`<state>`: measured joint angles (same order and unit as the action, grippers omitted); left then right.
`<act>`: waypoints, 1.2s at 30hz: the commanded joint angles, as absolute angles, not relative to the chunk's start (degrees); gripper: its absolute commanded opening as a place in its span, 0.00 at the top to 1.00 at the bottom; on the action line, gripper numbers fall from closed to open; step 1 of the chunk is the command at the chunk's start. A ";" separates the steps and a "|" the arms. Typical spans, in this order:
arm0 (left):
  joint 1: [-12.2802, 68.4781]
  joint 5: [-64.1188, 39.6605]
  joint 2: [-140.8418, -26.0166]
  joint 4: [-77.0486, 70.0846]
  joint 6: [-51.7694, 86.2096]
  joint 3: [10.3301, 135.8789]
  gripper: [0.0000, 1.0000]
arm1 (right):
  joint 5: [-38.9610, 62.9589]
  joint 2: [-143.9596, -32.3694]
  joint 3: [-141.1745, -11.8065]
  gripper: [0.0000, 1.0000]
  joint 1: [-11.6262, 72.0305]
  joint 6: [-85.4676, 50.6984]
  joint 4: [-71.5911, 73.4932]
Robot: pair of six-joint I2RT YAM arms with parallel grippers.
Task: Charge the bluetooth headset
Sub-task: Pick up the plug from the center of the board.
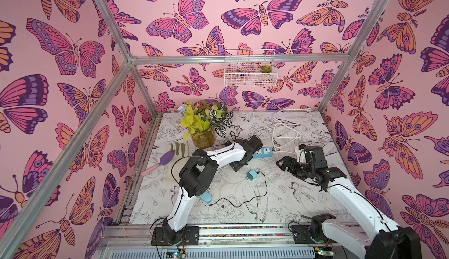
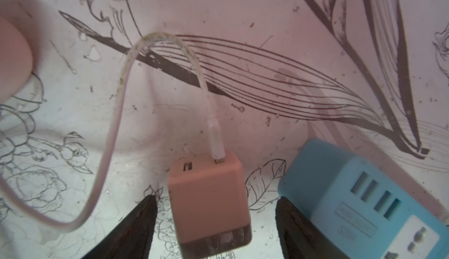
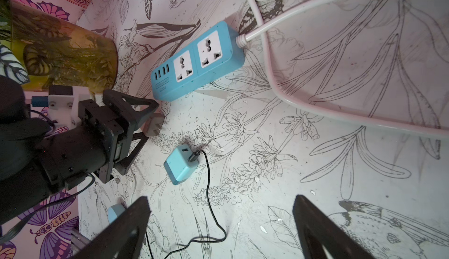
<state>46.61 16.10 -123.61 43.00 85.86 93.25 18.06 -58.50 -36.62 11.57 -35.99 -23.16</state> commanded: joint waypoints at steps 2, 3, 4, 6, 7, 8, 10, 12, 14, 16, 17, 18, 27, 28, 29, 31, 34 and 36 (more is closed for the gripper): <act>46.23 15.42 -125.51 45.46 87.61 93.98 0.27 | 18.09 -58.62 -35.87 0.06 11.87 -36.25 -22.78; 46.23 14.93 -125.82 45.50 87.67 93.96 0.29 | 17.93 -58.62 -35.86 0.06 11.90 -36.21 -22.77; 46.25 14.56 -125.98 45.52 87.64 93.89 0.31 | 17.76 -58.62 -35.86 0.06 11.89 -36.29 -22.84; 46.23 14.26 -126.09 45.56 87.63 93.54 0.35 | 17.86 -58.80 -35.89 0.06 11.88 -36.38 -22.61; 46.23 14.31 -126.06 45.57 87.71 93.20 0.39 | 18.01 -58.84 -35.86 0.06 11.94 -36.45 -22.63; 46.23 14.24 -125.92 45.51 87.71 92.83 0.42 | 18.10 -58.89 -35.86 0.06 11.87 -36.47 -22.59; 46.23 13.47 -125.41 45.44 87.89 91.83 0.50 | 18.00 -58.89 -35.64 0.06 11.91 -36.55 -22.48; 46.32 12.62 -125.04 45.32 87.56 91.11 0.54 | 17.70 -58.91 -35.26 0.06 11.91 -36.71 -22.15; 46.41 12.39 -124.12 45.18 86.60 90.30 0.60 | 17.84 -59.12 -35.16 0.06 11.87 -36.82 -22.08; 46.63 12.85 -122.40 44.48 84.88 88.96 0.67 | 18.26 -59.15 -35.16 0.06 11.93 -36.91 -22.07; 46.74 13.11 -121.47 44.15 83.98 88.27 0.68 | 18.32 -59.08 -35.18 0.06 11.88 -36.91 -22.17; 46.82 13.34 -120.22 43.78 82.79 87.62 0.70 | 18.36 -58.99 -35.26 0.06 11.88 -36.91 -22.30; 48.48 14.40 -109.69 40.99 66.79 82.01 0.72 | 18.87 -57.58 -36.12 0.06 11.87 -36.83 -23.67; 48.52 13.62 -108.80 40.55 64.99 81.38 0.72 | 19.05 -57.49 -36.25 0.06 11.89 -36.83 -23.73; 48.52 12.92 -107.96 40.31 63.29 80.52 0.72 | 19.28 -57.48 -36.43 0.06 11.89 -36.83 -23.86; 48.51 11.29 -105.86 39.19 59.98 78.75 0.73 | 19.72 -57.75 -37.05 0.06 11.92 -36.66 -24.40; 48.60 9.56 -101.99 37.12 55.15 75.44 0.73 | 20.86 -58.01 -37.92 0.07 11.88 -36.47 -24.78; 48.60 8.82 -98.92 35.83 51.72 73.18 0.73 | 21.84 -58.30 -38.60 0.08 11.87 -36.33 -24.85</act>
